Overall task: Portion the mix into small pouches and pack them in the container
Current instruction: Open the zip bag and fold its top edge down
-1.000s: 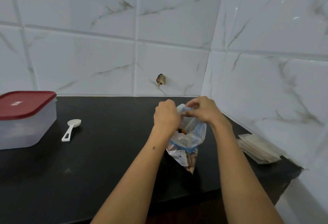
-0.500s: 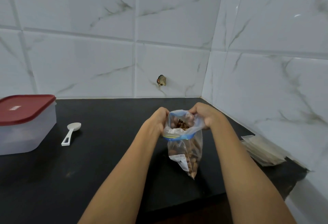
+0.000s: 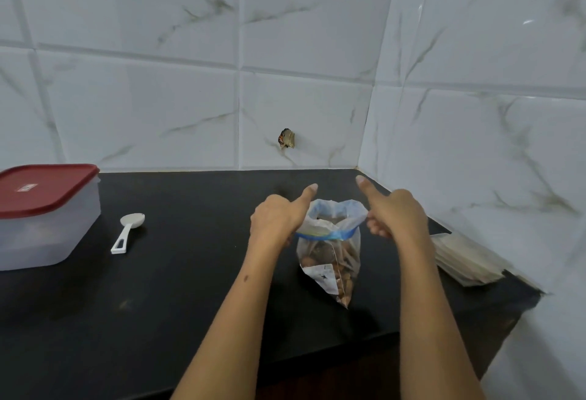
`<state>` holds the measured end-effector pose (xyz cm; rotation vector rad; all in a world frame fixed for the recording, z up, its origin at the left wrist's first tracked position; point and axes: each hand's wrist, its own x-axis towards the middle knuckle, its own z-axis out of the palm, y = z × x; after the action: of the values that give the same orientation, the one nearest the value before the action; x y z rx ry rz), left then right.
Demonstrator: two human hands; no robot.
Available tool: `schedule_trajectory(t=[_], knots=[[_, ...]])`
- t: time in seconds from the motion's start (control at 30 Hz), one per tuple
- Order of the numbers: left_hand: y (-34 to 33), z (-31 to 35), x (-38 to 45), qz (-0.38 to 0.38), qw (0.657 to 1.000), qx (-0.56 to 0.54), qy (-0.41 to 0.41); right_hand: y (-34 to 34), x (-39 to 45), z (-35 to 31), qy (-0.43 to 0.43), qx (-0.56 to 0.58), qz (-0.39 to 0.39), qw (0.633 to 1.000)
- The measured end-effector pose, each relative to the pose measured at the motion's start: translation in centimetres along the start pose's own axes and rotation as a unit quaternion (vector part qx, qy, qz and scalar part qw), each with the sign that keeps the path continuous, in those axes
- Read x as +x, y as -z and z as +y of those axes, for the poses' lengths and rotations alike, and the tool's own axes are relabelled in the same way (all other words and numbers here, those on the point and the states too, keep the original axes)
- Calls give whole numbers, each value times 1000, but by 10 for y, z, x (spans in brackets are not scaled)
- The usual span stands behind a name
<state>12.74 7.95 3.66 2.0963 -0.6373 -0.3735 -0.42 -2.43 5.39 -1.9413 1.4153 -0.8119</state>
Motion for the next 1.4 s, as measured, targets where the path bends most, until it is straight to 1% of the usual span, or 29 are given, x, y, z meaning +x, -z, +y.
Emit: schedule_trajectory(t=[0.07, 0.13, 0.2, 0.27, 0.37, 0.43, 0.53, 0.57, 0.6, 0.63, 0.67, 0.7, 0.73, 0.77, 0.8, 0.83, 0.87, 0.9, 0.97, 1.0, 1.03, 1.07, 1.13, 1.23, 1.27, 1.33, 1.4], knots=[[6, -5, -16, -46, 998, -27, 26, 4, -20, 0, -26, 53, -57, 997], [3, -13, -27, -72, 994, -78, 34, -1, -31, 2, -47, 112, -97, 988], [-3, -20, -32, -92, 975, -195, 54, -4, -38, 7, -75, 206, -128, 967], [-7, -24, -34, -111, 940, -313, 82, -6, -41, 17, -103, 326, -161, 926], [-12, -27, -37, -129, 888, -431, 100, -11, -46, 28, -134, 463, -211, 850], [-14, -27, -37, -145, 837, -514, 114, -15, -47, 32, -148, 518, -233, 810], [-14, -27, -43, -208, 733, -625, 168, -18, -48, 36, -168, 593, -262, 743], [-14, -27, -44, -221, 707, -646, 183, -16, -48, 37, -176, 610, -269, 724], [-15, -28, -46, -230, 692, -656, 193, -16, -48, 39, -185, 618, -272, 714], [-16, -28, -47, -238, 689, -656, 196, -15, -47, 41, -195, 614, -270, 716], [-17, -29, -48, -246, 701, -641, 195, -13, -47, 42, -200, 599, -267, 728], [-18, -30, -49, -246, 728, -611, 189, -12, -46, 43, -200, 568, -258, 756], [-19, -30, -49, -233, 773, -563, 178, -11, -46, 42, -191, 517, -241, 799], [-19, -31, -46, -210, 830, -492, 161, -10, -45, 42, -179, 447, -216, 849], [-18, -32, -44, -181, 889, -398, 141, -8, -44, 41, -167, 370, -186, 895], [-15, -32, -42, -152, 936, -296, 117, -6, -43, 41, -156, 298, -151, 930], [-11, -32, -40, -121, 968, -199, 92, -4, -41, 40, -139, 237, -112, 955], [-6, -32, -37, -83, 987, -122, 64, -1, -37, 40, -114, 190, -68, 973], [3, -25, -36, 14, 999, -35, -4, 5, -30, 37, -45, 127, 32, 990], [4, -19, -35, 57, 997, -23, -41, 7, -27, 31, -8, 109, 68, 992], [3, -11, -31, 82, 994, -17, -75, 9, -22, 25, 23, 99, 81, 992], [0, -3, -27, 88, 991, -11, -101, 7, -16, 19, 49, 93, 65, 992], [-10, 8, -16, 64, 988, 23, -135, -1, 1, 9, 76, 74, -9, 994], [-18, 13, 2, 9, 987, 65, -145, -13, 20, -1, 98, 33, -116, 988], [-18, 14, 8, -2, 987, 62, -148, -16, 26, -3, 102, 27, -135, 985], [-17, 13, 20, -22, 988, 31, -150, -19, 35, -6, 101, 32, -149, 983], [-14, 13, 29, -53, 991, -36, -115, -19, 40, -9, 68, 58, -159, 983]])
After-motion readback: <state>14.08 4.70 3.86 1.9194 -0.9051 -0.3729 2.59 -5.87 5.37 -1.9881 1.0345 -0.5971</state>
